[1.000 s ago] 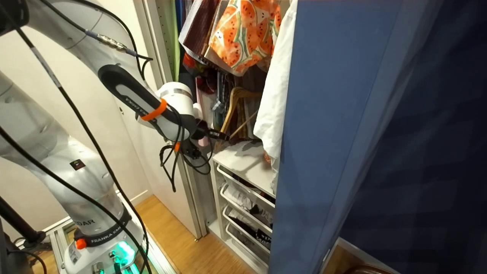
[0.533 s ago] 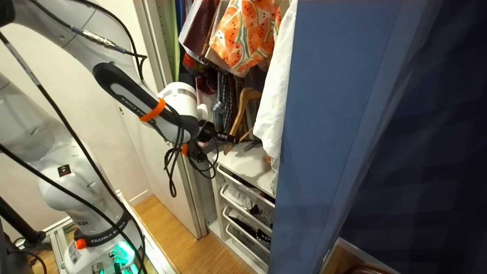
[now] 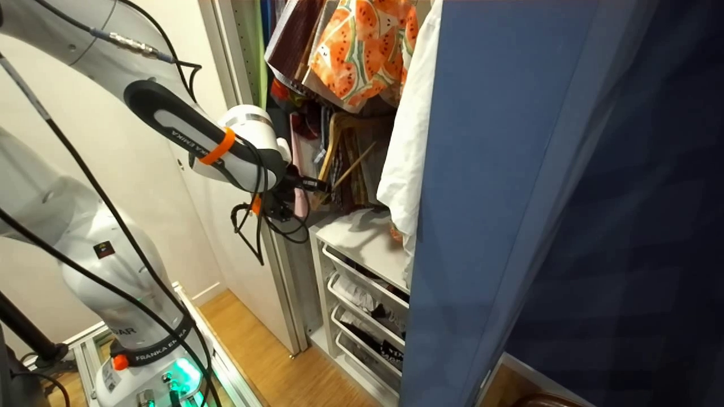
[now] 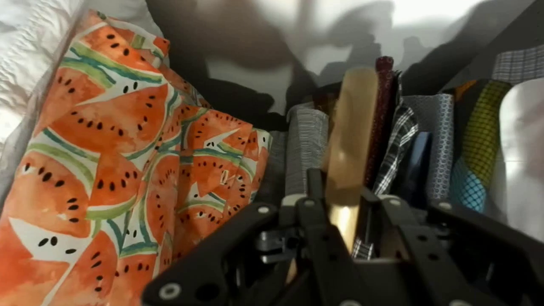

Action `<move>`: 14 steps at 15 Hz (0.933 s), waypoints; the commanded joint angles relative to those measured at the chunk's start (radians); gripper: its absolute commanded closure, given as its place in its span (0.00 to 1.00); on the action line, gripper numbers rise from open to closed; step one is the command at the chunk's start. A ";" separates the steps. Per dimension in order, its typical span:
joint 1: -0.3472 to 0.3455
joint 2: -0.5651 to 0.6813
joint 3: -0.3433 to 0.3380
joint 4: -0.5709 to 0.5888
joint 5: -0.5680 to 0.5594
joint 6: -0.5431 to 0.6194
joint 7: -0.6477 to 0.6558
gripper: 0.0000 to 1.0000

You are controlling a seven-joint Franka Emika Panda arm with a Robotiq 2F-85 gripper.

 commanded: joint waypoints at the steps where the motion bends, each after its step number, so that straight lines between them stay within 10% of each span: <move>1: 0.001 0.000 0.006 0.000 0.000 0.000 0.011 0.84; 6: 0.013 0.034 0.035 -0.001 0.000 0.022 0.040 0.96; 14: -0.366 0.044 0.392 -0.007 0.141 -0.022 -0.071 0.96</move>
